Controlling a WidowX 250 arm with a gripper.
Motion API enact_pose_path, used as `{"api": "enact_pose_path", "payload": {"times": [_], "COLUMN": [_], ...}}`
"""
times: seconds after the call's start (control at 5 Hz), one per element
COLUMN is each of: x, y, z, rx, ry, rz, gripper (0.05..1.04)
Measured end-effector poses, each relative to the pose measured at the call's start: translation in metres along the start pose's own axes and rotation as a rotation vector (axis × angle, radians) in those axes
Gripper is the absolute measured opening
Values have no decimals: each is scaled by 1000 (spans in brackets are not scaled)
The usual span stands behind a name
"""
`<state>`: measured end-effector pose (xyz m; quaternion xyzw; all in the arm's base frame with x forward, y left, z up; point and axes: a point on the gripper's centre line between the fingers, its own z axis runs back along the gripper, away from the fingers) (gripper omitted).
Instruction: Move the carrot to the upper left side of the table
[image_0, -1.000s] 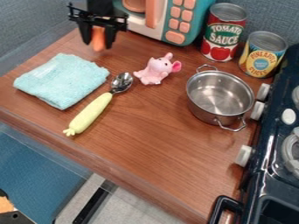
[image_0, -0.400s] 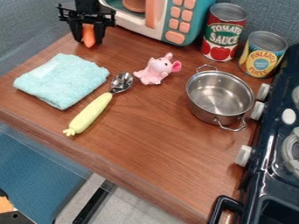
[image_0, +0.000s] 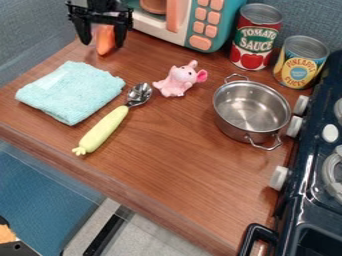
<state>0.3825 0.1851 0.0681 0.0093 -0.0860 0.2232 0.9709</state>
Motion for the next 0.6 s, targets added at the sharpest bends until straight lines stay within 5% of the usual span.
{"api": "enact_pose_path", "payload": {"times": [0.2, 0.4, 0.6], "x": [1, 4, 3], "y": [3, 9, 9], "z": [7, 39, 40], "rx": [-24, -5, -5], "ry": [-10, -84, -84], "rz": [23, 48, 48], "gripper": [1000, 1000, 1000]}}
